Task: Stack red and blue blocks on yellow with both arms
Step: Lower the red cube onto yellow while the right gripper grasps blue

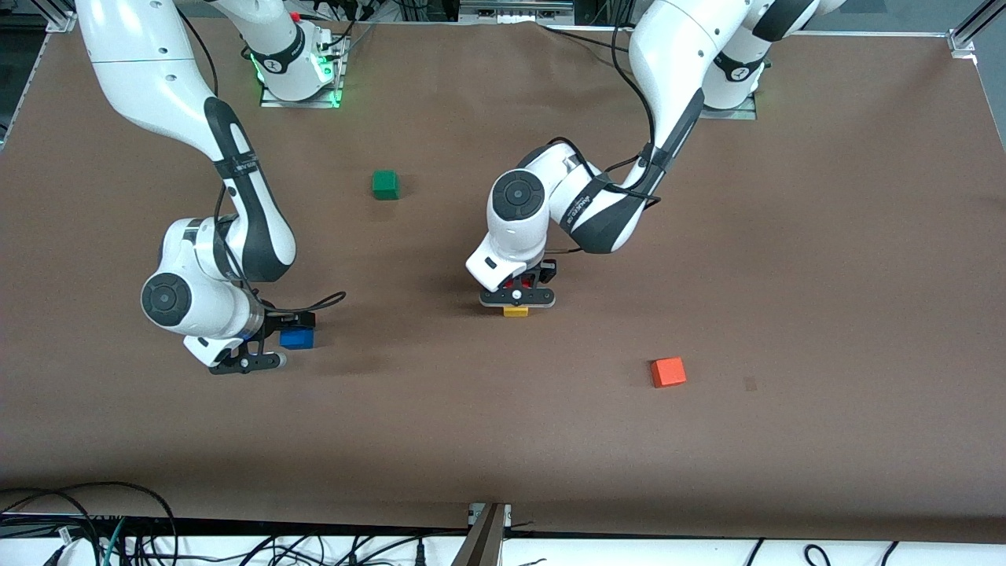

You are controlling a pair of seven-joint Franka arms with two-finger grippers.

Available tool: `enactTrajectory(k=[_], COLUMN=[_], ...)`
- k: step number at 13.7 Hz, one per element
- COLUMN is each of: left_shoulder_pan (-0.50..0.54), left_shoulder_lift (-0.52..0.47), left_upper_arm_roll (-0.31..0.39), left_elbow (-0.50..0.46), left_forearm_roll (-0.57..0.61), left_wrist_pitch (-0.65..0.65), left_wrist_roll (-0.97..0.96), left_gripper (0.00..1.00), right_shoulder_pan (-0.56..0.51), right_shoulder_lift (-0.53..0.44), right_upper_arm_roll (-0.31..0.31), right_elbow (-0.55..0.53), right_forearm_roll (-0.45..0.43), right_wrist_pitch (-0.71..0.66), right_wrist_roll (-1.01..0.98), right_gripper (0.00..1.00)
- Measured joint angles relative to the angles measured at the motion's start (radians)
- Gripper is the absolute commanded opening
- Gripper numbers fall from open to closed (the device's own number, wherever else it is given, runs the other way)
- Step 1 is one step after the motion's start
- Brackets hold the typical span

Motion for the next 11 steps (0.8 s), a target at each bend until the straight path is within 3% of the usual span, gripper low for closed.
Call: enactTrajectory(k=[2, 3, 4, 5, 8, 11], left_shoulder_pan=[-0.006, -0.006, -0.006, -0.006, -0.007, -0.003], left_shoulder_lift=[0.004, 0.005, 0.006, 0.008, 0.013, 0.013], left_upper_arm_roll=[0.009, 0.011, 0.012, 0.014, 0.024, 0.035], left_elbow=[0.010, 0.013, 0.016, 0.017, 0.028, 0.074], left_forearm_roll=[0.000, 0.000, 0.000, 0.000, 0.000, 0.000], left_wrist_pitch=[0.000, 0.000, 0.000, 0.000, 0.000, -0.039], left_wrist_roll=[-0.004, -0.004, -0.005, -0.007, -0.026, -0.033], left_gripper=[0.06, 0.22, 0.90, 1.00, 1.00, 1.00], right_shoulder_pan=[0.001, 0.001, 0.000, 0.000, 0.000, 0.000], right_shoulder_lift=[0.005, 0.014, 0.024, 0.034, 0.038, 0.038], right_upper_arm_roll=[0.002, 0.002, 0.002, 0.002, 0.002, 0.002], right_elbow=[-0.008, -0.012, -0.013, -0.013, -0.012, -0.008], right_forearm_roll=[0.015, 0.015, 0.016, 0.016, 0.017, 0.017], right_wrist_pitch=[0.027, 0.043, 0.055, 0.062, 0.066, 0.066], right_wrist_roll=[-0.012, -0.025, -0.040, -0.050, -0.056, -0.058], right_gripper=[0.91, 0.84, 0.76, 0.68, 0.53, 0.24])
